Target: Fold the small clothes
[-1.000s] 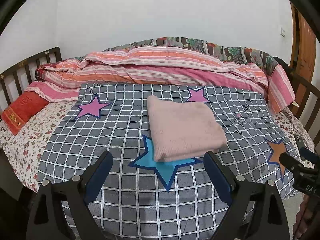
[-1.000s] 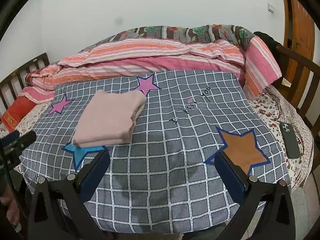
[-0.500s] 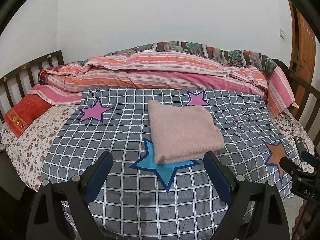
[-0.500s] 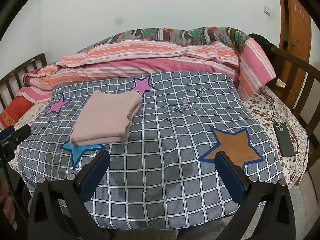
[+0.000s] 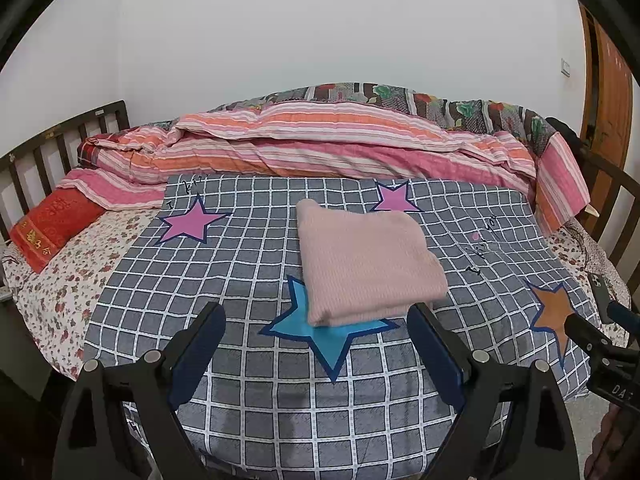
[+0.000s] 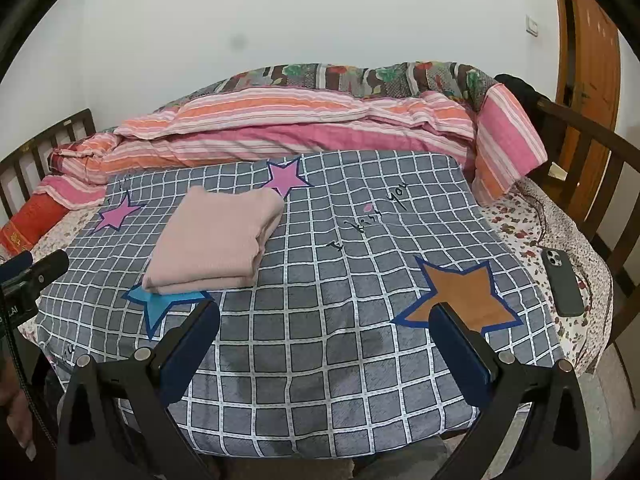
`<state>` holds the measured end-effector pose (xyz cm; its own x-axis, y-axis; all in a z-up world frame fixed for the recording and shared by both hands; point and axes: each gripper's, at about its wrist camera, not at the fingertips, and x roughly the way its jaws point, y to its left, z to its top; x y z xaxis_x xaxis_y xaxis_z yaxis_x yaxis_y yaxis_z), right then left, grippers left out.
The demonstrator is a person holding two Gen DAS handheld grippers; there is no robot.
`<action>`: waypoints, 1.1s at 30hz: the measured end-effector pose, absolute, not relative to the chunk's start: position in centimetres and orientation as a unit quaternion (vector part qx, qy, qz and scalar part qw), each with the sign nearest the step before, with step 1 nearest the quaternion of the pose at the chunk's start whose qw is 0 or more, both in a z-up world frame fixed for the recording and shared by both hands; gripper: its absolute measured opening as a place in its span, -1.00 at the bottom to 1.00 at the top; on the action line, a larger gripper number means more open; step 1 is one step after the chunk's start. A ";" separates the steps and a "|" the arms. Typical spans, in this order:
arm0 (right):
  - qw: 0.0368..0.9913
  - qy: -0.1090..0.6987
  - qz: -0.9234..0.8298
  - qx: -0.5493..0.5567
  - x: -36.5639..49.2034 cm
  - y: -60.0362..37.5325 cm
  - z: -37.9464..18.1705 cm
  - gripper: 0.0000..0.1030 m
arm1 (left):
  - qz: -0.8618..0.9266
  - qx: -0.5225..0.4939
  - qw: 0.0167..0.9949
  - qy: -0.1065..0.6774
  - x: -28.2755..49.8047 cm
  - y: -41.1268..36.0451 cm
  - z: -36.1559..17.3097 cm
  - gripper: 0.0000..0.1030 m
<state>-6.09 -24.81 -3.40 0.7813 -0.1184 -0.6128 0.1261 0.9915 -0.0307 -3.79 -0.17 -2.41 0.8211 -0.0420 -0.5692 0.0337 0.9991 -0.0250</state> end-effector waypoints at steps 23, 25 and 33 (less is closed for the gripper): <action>0.946 0.318 -0.059 0.008 -6.3 -24.5 -3.1 0.98 | -0.017 -0.006 0.954 0.298 -3.7 -0.1 -2.4 0.79; 0.946 0.318 -0.058 0.008 -6.3 -24.5 -3.1 0.98 | -0.017 -0.005 0.955 0.297 -3.7 -0.1 -2.4 0.79; 0.947 0.316 -0.057 0.008 -6.3 -24.3 -2.9 0.98 | -0.017 -0.006 0.955 0.297 -3.7 0.0 -2.5 0.79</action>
<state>-6.26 -24.29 -2.89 0.7943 -0.1039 -0.5986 0.1136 0.9933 -0.0216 -3.72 -0.05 -2.45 0.8227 -0.0369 -0.5673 0.0298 0.9993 -0.0218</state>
